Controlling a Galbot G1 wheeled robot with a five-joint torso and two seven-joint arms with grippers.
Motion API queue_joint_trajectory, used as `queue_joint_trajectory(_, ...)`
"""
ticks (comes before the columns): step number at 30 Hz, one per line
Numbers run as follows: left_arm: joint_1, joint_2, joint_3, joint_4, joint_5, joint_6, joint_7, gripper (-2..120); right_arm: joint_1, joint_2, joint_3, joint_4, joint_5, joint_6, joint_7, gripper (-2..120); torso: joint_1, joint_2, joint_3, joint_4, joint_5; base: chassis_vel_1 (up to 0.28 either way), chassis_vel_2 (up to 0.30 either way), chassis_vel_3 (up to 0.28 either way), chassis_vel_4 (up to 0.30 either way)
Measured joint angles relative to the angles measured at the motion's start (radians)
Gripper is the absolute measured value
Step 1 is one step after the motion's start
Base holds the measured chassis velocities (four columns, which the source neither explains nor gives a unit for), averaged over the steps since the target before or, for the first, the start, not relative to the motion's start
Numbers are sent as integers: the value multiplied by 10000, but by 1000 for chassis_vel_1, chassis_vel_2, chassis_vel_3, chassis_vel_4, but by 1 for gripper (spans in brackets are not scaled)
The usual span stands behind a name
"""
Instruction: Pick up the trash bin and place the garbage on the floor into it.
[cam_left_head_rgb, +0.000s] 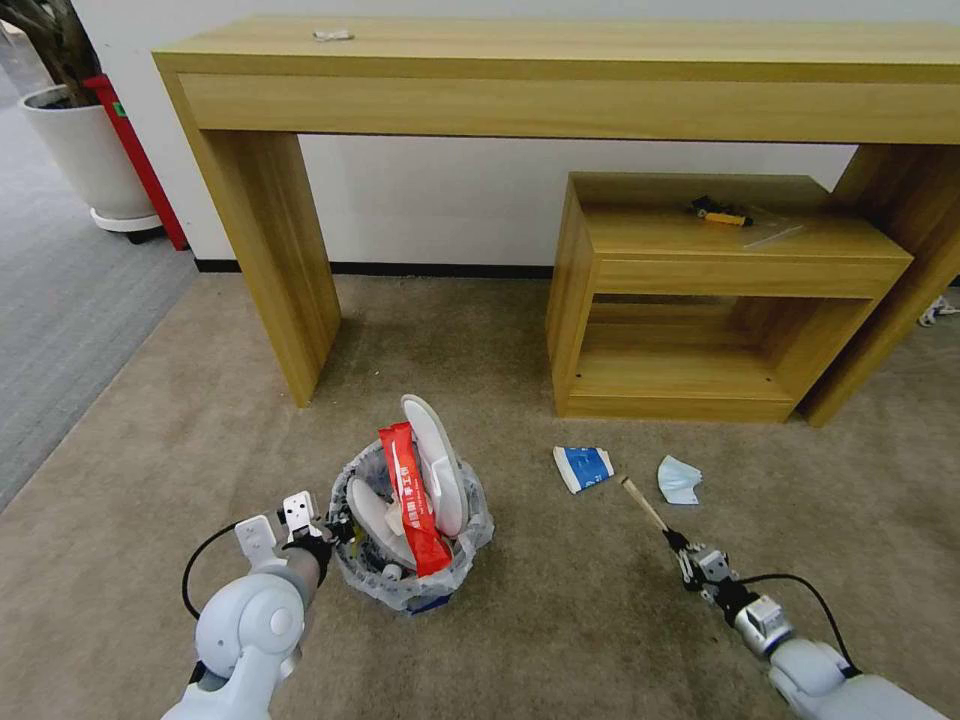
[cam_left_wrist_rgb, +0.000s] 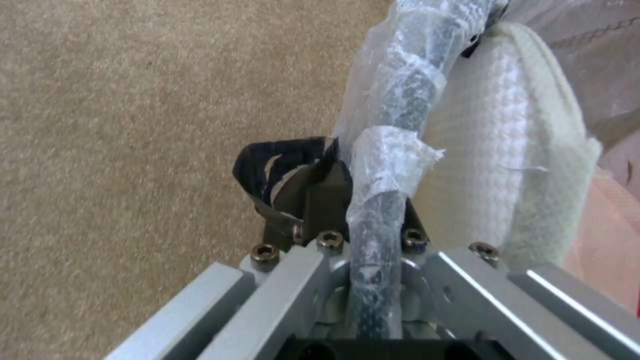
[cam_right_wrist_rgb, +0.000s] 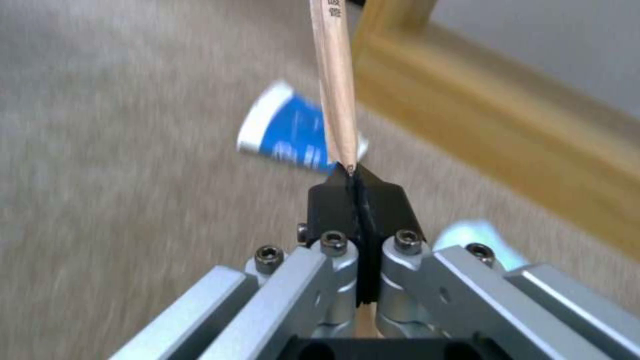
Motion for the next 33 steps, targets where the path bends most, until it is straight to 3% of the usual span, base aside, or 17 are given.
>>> queue_joint_trajectory(7, -425, 45, 150, 234, -50, 41, -124, 0, 810, -663, -331, 1422, 236, -134, -49, 0, 0, 0, 1, 6, 3, 0, 0, 0, 0)
queue_joint_trajectory(11, -921, 49, 416, 543, -151, 111, -279, 0, 1296, -1379, -459, 3265, 594, -517, -39, 0, 0, 2, 0, 7, 3, 0, 0, 0, 0)
queue_joint_trajectory(15, -1543, 91, 908, 994, -291, 154, -475, 0, 1327, -1955, -395, 4308, 801, -666, 58, 0, 0, 2, 0, 3, 1, 0, 0, 0, 0)
queue_joint_trajectory(18, -1889, 93, 1164, 1249, -420, 176, -570, 0, 1342, -2222, -376, 4727, 953, -708, 75, 0, 0, 1, 1, -3, 0, 0, 0, 0, 0)
queue_joint_trajectory(25, -2654, 82, 1768, 1958, -589, 183, -730, 0, 1343, -2703, -350, 5789, 1423, -861, 139, 0, -1, 2, 0, 9, 3, 0, 0, 0, 0)
queue_joint_trajectory(29, -3085, 37, 2192, 2375, -705, 183, -757, 0, 1464, -2873, -399, 6413, 2105, -989, 188, 0, -1, 3, -1, 0, 3, 0, 0, 0, 0)
queue_joint_trajectory(33, -3357, 77, 2381, 2722, -770, 177, -765, 0, 2095, -2832, -898, 6799, 2713, -1127, 180, 0, -2, 3, -2, 6, 5, 0, 0, 0, 0)
